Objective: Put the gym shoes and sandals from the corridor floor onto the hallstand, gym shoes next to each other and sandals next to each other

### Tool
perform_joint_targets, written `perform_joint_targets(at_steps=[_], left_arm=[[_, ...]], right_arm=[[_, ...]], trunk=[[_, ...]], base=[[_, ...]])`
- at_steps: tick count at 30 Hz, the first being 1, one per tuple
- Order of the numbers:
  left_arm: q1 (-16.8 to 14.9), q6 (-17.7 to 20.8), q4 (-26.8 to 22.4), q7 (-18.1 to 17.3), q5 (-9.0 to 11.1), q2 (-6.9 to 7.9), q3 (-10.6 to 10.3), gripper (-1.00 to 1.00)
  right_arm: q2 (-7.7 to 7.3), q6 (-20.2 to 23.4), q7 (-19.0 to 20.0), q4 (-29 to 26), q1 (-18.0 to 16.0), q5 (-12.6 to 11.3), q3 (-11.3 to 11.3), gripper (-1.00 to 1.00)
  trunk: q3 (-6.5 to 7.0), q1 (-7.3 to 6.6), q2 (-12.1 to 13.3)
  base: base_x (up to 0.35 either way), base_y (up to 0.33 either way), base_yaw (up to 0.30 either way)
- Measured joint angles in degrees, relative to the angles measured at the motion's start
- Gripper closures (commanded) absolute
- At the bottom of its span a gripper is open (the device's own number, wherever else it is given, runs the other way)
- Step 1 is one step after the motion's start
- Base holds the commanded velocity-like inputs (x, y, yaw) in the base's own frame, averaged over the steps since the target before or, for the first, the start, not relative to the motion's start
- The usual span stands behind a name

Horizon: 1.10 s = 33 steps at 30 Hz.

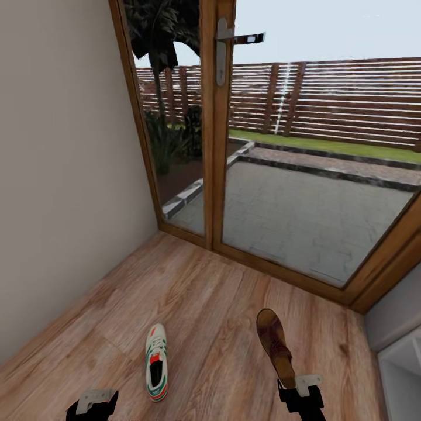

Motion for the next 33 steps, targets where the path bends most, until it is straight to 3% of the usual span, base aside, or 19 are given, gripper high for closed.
perform_joint_targets(at_steps=[23, 33], left_arm=[[-0.01, 0.02, 0.02, 0.0, 0.0, 0.0, 0.05, -1.0], [-0.02, 0.02, 0.02, 0.0, 0.0, -0.01, 0.03, -1.0]], right_arm=[[0.0, 0.0, -0.02, -0.01, 0.01, -0.02, 0.0, 1.0], [-0.01, -0.01, -0.02, -0.02, 0.01, -0.03, -0.04, 1.0]], trunk=[[0.0, 0.0, 0.0], [0.0, -0.01, 0.0]], base=[[0.028, -0.011, 0.015], [0.14, -0.092, 0.0]])
